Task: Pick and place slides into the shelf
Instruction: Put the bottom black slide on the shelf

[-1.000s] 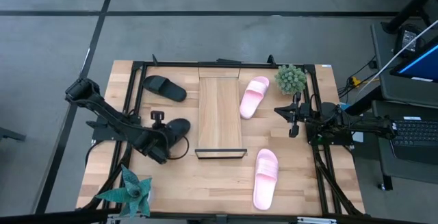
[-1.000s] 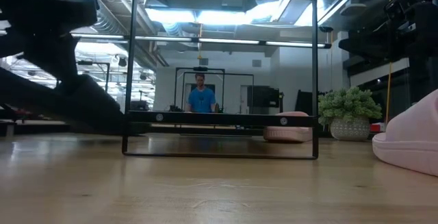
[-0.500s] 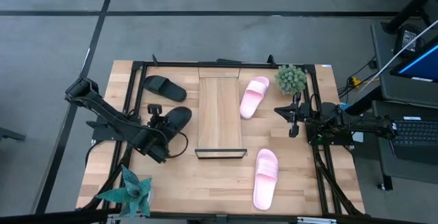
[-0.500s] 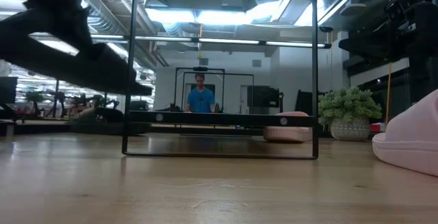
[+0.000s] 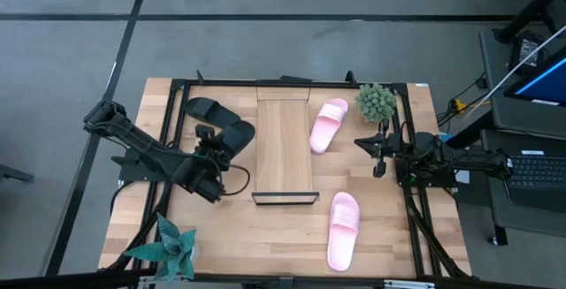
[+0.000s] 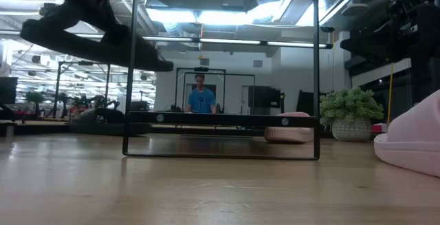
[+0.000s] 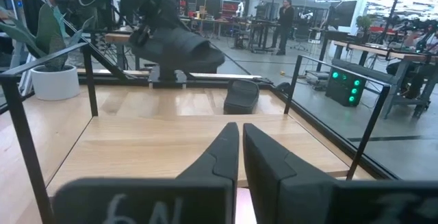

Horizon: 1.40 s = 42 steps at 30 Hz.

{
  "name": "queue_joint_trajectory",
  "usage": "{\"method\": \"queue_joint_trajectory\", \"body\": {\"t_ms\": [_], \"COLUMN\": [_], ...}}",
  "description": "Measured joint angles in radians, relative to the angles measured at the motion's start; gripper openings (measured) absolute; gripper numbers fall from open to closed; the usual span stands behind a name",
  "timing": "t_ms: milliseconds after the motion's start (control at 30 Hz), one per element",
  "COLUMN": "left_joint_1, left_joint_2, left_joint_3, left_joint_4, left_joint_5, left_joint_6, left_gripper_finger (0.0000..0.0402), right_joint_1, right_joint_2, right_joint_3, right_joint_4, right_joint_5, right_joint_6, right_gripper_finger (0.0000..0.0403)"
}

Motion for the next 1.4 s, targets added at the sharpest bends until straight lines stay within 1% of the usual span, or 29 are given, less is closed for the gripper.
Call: {"method": "queue_joint_trajectory", "body": {"t_ms": [100, 267, 367, 500, 800, 900, 1033, 1200, 1300, 1400], "left_joint_1": [0.023, 0.063, 0.092, 0.140, 0.249, 0.290, 0.351, 0.443, 0.492, 0.543], "left_joint_2": [-0.004, -0.014, -0.034, -0.078, -0.159, -0.176, -0.176, -0.176, -0.176, -0.176], "left_joint_3": [0.000, 0.000, 0.000, 0.000, 0.000, 0.000, 0.000, 0.000, 0.000, 0.000], "left_joint_4": [0.089, 0.297, 0.397, 0.507, 0.706, 0.767, 0.812, 0.837, 0.894, 0.973], "left_joint_5": [0.000, 0.006, 0.005, 0.029, 0.218, 0.261, 0.338, 0.458, 0.511, 0.611], "left_joint_6": [0.094, 0.341, 0.475, 0.612, 0.909, 0.994, 1.094, 1.164, 1.262, 1.352], "left_gripper_finger": [0.0000, 0.0000, 0.0000, 0.0000, 0.0000, 0.0000, 0.0000, 0.0000, 0.0000, 0.0000], "right_joint_1": [0.000, 0.000, 0.000, 0.000, 0.000, 0.000, 0.000, 0.000, 0.000, 0.000], "right_joint_2": [0.000, 0.000, 0.000, 0.000, 0.000, 0.000, 0.000, 0.000, 0.000, 0.000], "right_joint_3": [0.000, 0.000, 0.000, 0.000, 0.000, 0.000, 0.000, 0.000, 0.000, 0.000], "right_joint_4": [0.000, 0.000, 0.000, 0.000, -0.001, -0.001, -0.001, -0.001, -0.001, -0.001], "right_joint_5": [0.000, 0.000, 0.000, 0.000, -0.001, -0.001, -0.001, -0.001, -0.001, -0.001], "right_joint_6": [-0.002, -0.021, -0.021, -0.021, -0.022, -0.022, -0.022, -0.022, -0.022, -0.022], "right_gripper_finger": [0.0026, 0.0026, 0.0026, 0.0026, 0.0026, 0.0026, 0.0026, 0.0026, 0.0026, 0.0026]}}
